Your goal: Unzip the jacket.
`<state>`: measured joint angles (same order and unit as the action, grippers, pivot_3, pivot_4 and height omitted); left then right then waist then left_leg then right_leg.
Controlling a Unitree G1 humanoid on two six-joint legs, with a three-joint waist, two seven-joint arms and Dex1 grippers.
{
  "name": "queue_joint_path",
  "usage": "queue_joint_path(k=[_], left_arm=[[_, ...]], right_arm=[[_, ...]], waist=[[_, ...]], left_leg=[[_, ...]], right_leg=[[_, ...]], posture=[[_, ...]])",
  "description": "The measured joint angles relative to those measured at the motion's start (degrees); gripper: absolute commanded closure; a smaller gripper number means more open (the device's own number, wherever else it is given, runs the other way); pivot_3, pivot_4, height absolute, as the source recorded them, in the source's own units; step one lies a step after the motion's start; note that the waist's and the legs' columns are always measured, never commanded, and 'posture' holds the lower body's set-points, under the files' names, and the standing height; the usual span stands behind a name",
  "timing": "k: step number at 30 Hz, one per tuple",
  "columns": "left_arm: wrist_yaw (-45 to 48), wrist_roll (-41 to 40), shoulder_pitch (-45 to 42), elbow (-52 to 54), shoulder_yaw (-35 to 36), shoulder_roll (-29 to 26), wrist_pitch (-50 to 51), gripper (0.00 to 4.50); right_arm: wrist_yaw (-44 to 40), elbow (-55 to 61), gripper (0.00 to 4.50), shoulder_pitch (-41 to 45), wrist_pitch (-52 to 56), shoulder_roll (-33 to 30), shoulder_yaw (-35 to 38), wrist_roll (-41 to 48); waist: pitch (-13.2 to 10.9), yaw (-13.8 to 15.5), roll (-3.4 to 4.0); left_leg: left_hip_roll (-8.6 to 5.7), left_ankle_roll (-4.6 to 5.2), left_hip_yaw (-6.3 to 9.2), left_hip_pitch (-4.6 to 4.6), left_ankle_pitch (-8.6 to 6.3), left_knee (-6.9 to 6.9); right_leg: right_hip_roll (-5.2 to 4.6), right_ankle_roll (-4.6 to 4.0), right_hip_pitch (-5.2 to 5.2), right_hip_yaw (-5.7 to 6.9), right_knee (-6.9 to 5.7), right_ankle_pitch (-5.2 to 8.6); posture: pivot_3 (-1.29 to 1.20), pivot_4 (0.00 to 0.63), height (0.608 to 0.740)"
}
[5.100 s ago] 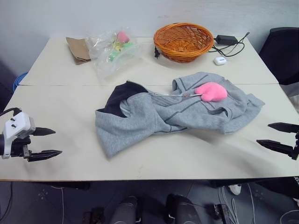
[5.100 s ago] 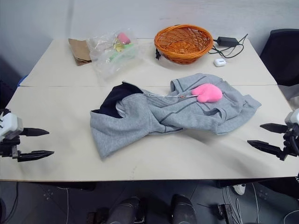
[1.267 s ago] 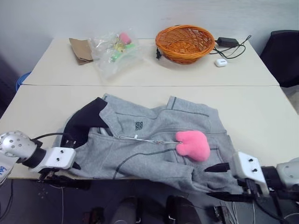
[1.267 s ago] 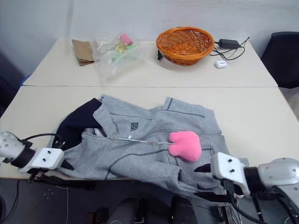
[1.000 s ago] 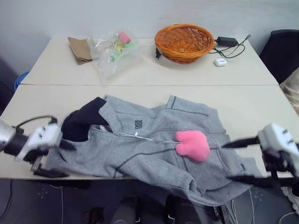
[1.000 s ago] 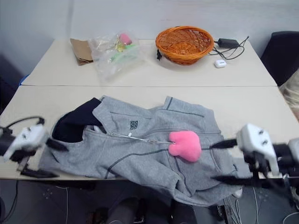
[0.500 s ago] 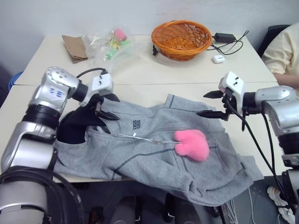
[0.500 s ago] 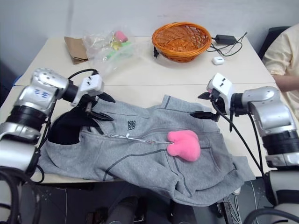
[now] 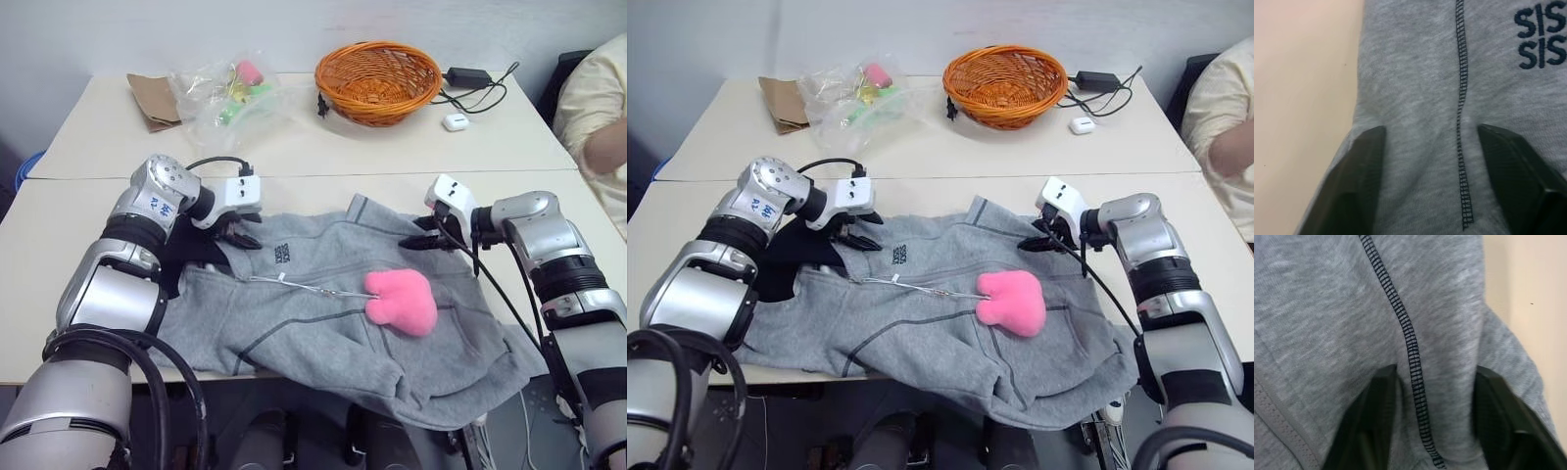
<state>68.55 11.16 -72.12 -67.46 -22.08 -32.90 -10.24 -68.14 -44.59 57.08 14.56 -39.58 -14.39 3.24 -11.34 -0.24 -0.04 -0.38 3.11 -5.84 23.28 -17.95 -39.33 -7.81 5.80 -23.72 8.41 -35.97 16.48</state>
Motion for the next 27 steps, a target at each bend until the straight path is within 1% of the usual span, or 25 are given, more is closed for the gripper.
queue_joint_path(k=[1,3,6,7,11,15,17,18,20,21,24,27], left_arm=[[-1.14,0.44,0.00,-0.45,0.36,-0.08,-0.26,2.81],[-3.49,0.90,0.00,-0.99,1.02,-0.34,-0.65,3.44],[-6.56,1.44,0.00,-1.63,2.19,-0.88,-0.82,4.39],[-7.25,1.52,0.01,-1.89,2.68,-0.88,-0.93,4.48],[-8.12,1.63,0.82,-1.97,3.64,-0.80,-1.08,4.48],[-6.24,0.27,1.54,-1.17,6.41,-0.82,0.06,4.48],[-4.02,-1.38,1.62,0.23,8.60,-0.94,1.65,4.50],[-2.89,-2.27,1.65,1.38,9.74,-1.24,2.67,4.28],[-1.03,-3.77,1.81,4.25,11.18,-2.20,3.97,3.85],[-0.14,-4.47,2.19,6.16,12.03,-2.72,4.29,3.52],[1.96,-6.80,3.14,12.09,14.25,-4.46,6.09,2.69],[4.12,-9.93,5.78,20.38,16.08,-5.82,10.38,1.80]], right_arm=[[0.42,-0.99,3.72,0.42,-0.59,0.00,0.74,-0.14],[0.82,-2.48,4.43,1.03,-1.31,0.00,1.60,-0.19],[1.36,-4.26,4.50,1.30,-2.32,0.00,2.39,-0.45],[1.79,-5.11,4.50,1.43,-2.74,0.00,2.63,-0.54],[4.06,-5.82,4.50,1.49,-4.98,0.09,3.30,-1.43],[4.14,-3.75,4.50,0.49,-5.30,0.18,3.73,-1.65],[3.80,-0.26,4.00,-1.08,-3.63,-0.06,4.43,-1.22],[3.72,1.59,3.82,-1.82,-2.24,-0.21,5.36,-0.78],[3.80,5.55,3.15,-3.15,-0.14,-1.27,6.59,-0.02],[3.84,8.27,2.76,-4.15,0.84,-1.90,7.42,0.36],[3.46,17.02,1.89,-6.72,4.44,-4.67,9.95,2.07],[-0.74,28.75,1.89,-11.23,9.59,-8.81,11.94,6.58]], waist=[[0.00,0.00,0.00],[0.00,-0.02,0.00],[0.00,0.03,0.00],[0.00,0.08,0.00],[0.00,0.05,0.00],[0.00,0.07,0.00],[0.00,0.10,0.00],[0.00,0.10,0.00],[0.00,0.06,0.00],[0.00,0.05,0.00],[0.00,0.05,0.00],[0.00,0.17,0.00]], left_leg=[[0.00,0.00,0.01,0.00,0.00,0.00],[0.00,0.00,0.01,-0.01,0.00,0.00],[0.00,0.00,0.01,-0.01,0.00,0.00],[-0.01,0.00,0.01,0.00,0.00,-0.01],[-0.03,0.01,0.01,0.00,0.01,0.00],[-0.03,0.01,0.01,0.00,0.01,-0.01],[-0.03,0.02,0.01,0.02,0.01,-0.01],[-0.03,0.01,0.02,0.02,0.01,-0.01],[-0.03,0.01,0.03,0.03,0.01,-0.01],[-0.03,0.01,0.05,0.03,0.01,-0.01],[-0.02,0.01,0.05,0.01,0.01,-0.01],[-0.02,0.01,0.09,0.03,0.01,-0.02]], right_leg=[[0.00,0.00,0.00,0.00,0.00,0.00],[0.00,0.00,0.00,0.00,-0.01,0.00],[-0.01,0.00,0.00,0.00,-0.01,0.00],[-0.02,0.00,0.00,0.00,-0.01,0.00],[-0.04,0.01,0.01,0.01,-0.01,-0.01],[-0.04,0.01,0.01,0.01,-0.01,0.00],[-0.04,0.01,0.00,0.01,-0.01,-0.01],[-0.04,0.01,0.00,0.02,-0.01,-0.01],[-0.03,0.01,0.00,0.02,0.00,-0.01],[-0.04,0.01,0.00,0.02,0.00,0.00],[-0.03,0.01,0.01,0.01,0.00,0.00],[-0.03,0.01,0.01,0.02,0.01,-0.01]], posture=[[0.00,0.150,0.740],[0.00,0.150,0.740],[0.00,0.150,0.740],[0.00,0.150,0.740],[0.00,0.150,0.740],[0.00,0.150,0.740],[0.00,0.150,0.740],[0.00,0.150,0.740],[0.00,0.150,0.740],[0.00,0.150,0.740],[0.00,0.150,0.740],[0.00,0.150,0.740]])
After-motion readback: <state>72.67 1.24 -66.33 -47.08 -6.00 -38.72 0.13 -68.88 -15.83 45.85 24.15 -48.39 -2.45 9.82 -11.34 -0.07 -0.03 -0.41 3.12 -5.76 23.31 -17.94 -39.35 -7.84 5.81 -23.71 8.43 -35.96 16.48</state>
